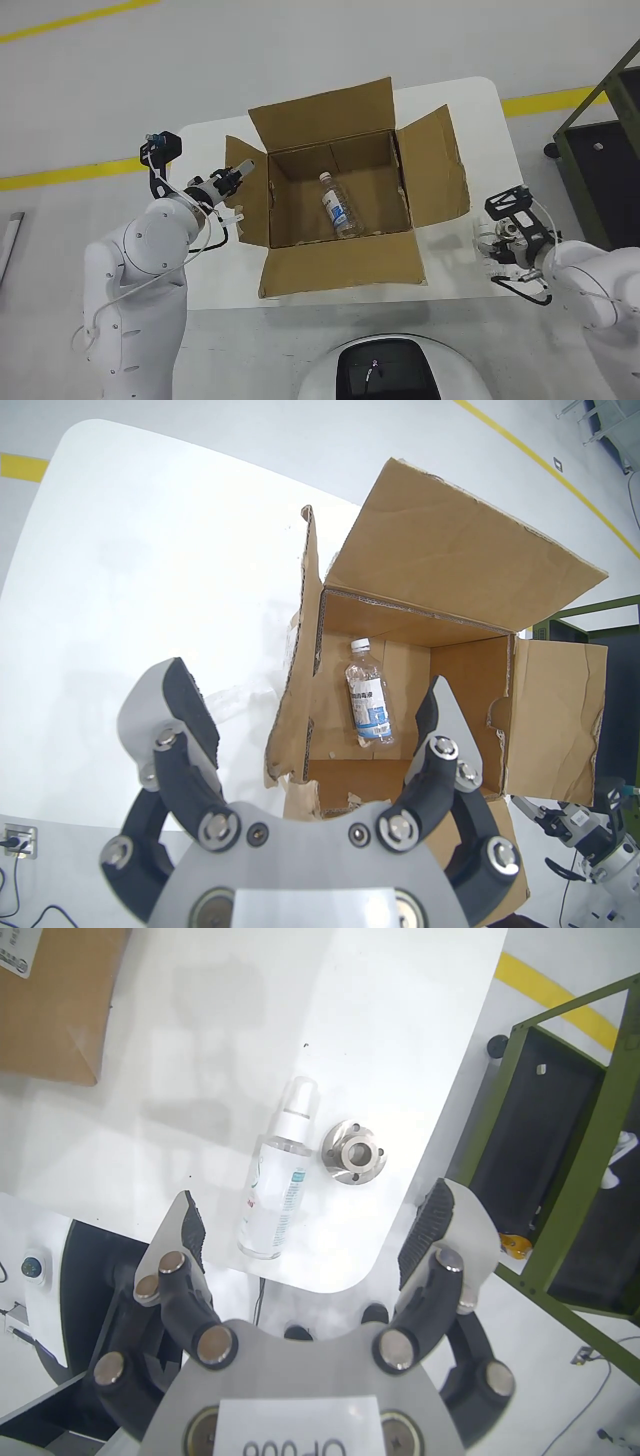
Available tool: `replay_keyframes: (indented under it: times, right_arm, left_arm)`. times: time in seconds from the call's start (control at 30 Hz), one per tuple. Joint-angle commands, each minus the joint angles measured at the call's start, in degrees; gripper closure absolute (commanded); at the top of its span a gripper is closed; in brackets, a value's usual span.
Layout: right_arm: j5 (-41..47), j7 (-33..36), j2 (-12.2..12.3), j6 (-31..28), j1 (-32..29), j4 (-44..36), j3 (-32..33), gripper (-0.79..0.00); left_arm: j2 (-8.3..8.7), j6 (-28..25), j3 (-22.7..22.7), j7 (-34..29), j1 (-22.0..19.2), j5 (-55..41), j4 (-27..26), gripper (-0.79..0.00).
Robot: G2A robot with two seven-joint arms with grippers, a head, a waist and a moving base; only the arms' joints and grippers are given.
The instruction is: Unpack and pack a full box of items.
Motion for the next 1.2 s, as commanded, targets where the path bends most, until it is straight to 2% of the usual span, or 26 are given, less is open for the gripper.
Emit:
replay_keyframes:
  times: [0.0, 0.03, 0.1, 0.13, 0.23, 0.33, 0.4, 0.47, 0.57, 0.7, 0.73, 0.9, 1.03, 1.1, 1.17]
  right_arm:
    - [-1.38, -0.19, -0.17, 2.16, 0.66, 0.90, -1.53, -0.616]
    - [-1.79, 0.04, -0.27, 3.10, 1.00, 1.72, -2.35, -0.413]
    - [-1.39, 0.27, -0.49, 4.65, 1.71, 2.94, -3.68, -0.336]
    - [-1.85, 0.65, -0.54, 4.82, 1.99, 3.67, -4.30, -0.336]
    - [-0.98, 0.70, -0.74, 5.31, 2.82, 5.26, -5.42, -0.425]
    - [-1.28, 0.83, -0.84, 5.41, 3.49, 6.64, -6.17, -0.422]
    - [-1.27, 0.79, -0.92, 5.44, 3.75, 7.49, -6.66, -0.462]
    - [-1.37, 0.76, -0.98, 5.54, 4.14, 8.06, -6.97, -0.440]
    - [-1.59, 0.72, -1.06, 5.70, 4.32, 8.66, -7.46, -0.486]
    - [-1.84, 0.57, -1.16, 5.90, 4.56, 9.23, -7.87, -0.508]
    - [-2.11, 0.62, -1.17, 6.02, 4.57, 9.28, -7.94, -0.551]
    - [-2.31, 0.94, -1.24, 6.55, 4.59, 8.98, -7.66, -0.576]
    - [-2.03, 1.25, -1.24, 6.38, 4.56, 8.81, -7.09, -0.566]
    - [-2.15, 1.36, -1.23, 6.16, 4.59, 9.14, -6.93, -0.480]
    - [-2.04, 1.23, -1.25, 6.06, 4.61, 9.63, -6.90, -0.459]
  left_arm:
    - [0.00, 0.00, 0.00, 0.00, 0.00, 0.00, 0.00, -0.785]
    - [0.00, 0.00, 0.00, 0.00, 0.00, 0.00, 0.00, -0.785]
    - [0.00, 0.00, 0.00, 0.00, 0.00, 0.00, 0.00, -0.785]
    - [0.00, 0.00, 0.00, 0.00, 0.00, 0.00, 0.00, -0.785]
    - [0.00, 0.00, 0.00, 0.00, 0.00, 0.00, 0.00, -0.785]
    - [0.00, 0.00, 0.00, 0.00, 0.00, 0.00, 0.00, -0.785]
    - [0.00, 0.00, 0.00, 0.00, 0.00, 0.00, 0.00, -0.785]
    - [0.00, 0.00, 0.00, 0.00, 0.00, 0.00, 0.00, -0.785]
    - [0.00, 0.00, 0.00, 0.00, 0.00, 0.00, 0.00, -0.785]
    - [0.00, 0.00, 0.00, 0.00, 0.00, 0.00, 0.00, -0.785]
    - [0.00, 0.00, 0.00, 0.00, 0.00, 0.00, 0.00, -0.785]
    - [0.00, 0.00, 0.00, 0.00, 0.00, 0.00, 0.00, -0.785]
    - [0.00, 0.00, 0.00, 0.00, 0.00, 0.00, 0.00, -0.785]
    - [0.00, 0.00, 0.00, 0.00, 0.00, 0.00, 0.00, -0.785]
    - [0.00, 0.00, 0.00, 0.00, 0.00, 0.00, 0.00, -0.785]
